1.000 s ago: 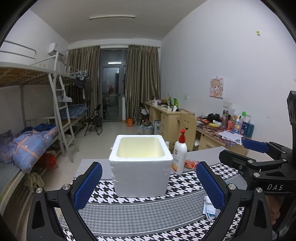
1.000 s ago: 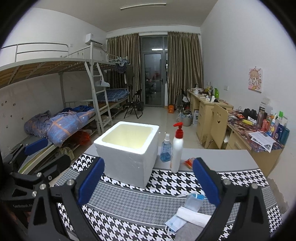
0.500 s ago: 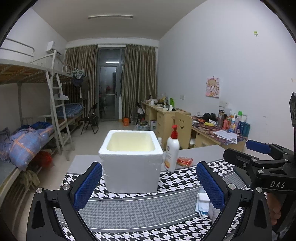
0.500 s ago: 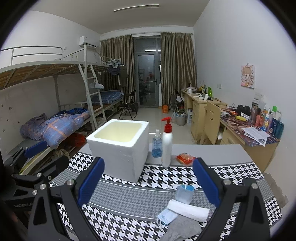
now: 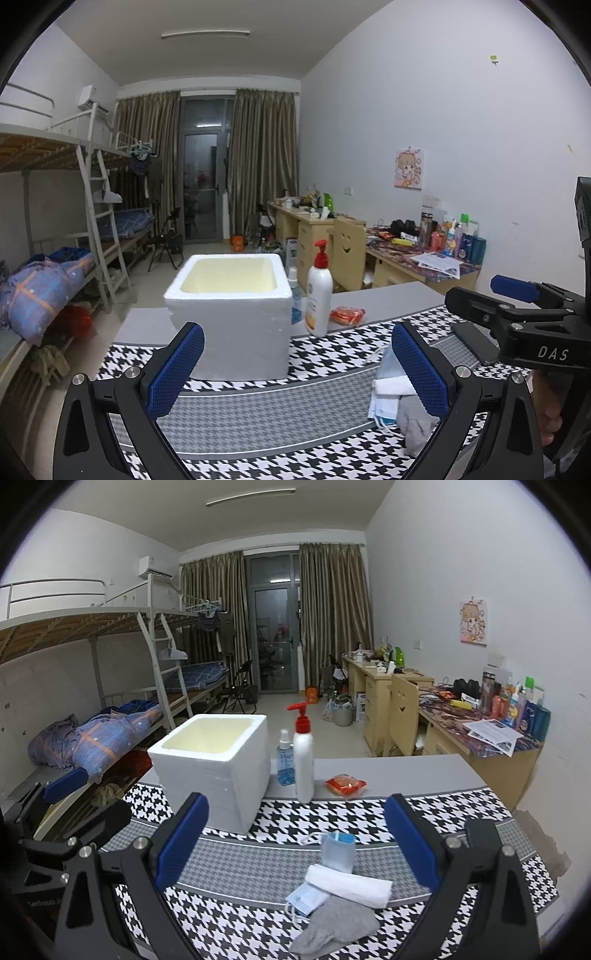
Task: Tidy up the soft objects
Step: 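Move both open tools back toward the white towel and grey sock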
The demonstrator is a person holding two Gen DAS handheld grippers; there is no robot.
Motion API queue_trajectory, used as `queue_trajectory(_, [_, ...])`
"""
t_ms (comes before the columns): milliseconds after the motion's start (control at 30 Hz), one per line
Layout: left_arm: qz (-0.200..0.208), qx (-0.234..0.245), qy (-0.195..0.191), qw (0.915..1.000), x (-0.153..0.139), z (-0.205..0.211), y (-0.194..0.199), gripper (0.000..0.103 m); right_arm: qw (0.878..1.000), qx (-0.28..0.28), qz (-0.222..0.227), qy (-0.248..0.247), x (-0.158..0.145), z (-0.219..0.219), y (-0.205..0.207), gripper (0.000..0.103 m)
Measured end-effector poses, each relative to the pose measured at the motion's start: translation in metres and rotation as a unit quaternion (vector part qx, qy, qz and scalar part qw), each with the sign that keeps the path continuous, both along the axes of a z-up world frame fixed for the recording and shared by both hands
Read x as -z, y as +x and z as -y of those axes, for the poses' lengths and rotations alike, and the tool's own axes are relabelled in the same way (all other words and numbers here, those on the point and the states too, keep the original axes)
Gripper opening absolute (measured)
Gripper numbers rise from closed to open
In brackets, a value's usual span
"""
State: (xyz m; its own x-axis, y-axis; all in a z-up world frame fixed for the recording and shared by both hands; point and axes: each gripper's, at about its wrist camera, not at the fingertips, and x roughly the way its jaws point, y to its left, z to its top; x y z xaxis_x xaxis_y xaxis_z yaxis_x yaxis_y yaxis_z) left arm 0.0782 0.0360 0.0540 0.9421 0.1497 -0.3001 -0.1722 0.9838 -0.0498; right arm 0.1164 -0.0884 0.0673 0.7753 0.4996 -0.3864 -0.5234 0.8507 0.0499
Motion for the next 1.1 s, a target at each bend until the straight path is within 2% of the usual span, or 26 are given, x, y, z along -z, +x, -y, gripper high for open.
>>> queue_trajectory(500, [-0.002, 0.041, -0.007, 0.9991, 0.011, 0.016, 0.014, 0.102, 1.0, 0.028, -0.009, -0.004, 0.014, 0.024, 0.01, 0.098])
queue_trajectory(967, [-0.027, 0.067, -0.022, 0.9971, 0.026, 0.029, 0.031, 0.102, 0.999, 0.042, -0.024, -0.004, 0.027, 0.042, 0.026, 0.098])
queue_trajectory(1100, [-0.035, 0.084, -0.01, 0.9958, 0.034, 0.039, 0.032, 0.102, 0.998, 0.051, -0.029, -0.015, 0.035, 0.047, 0.029, 0.098])
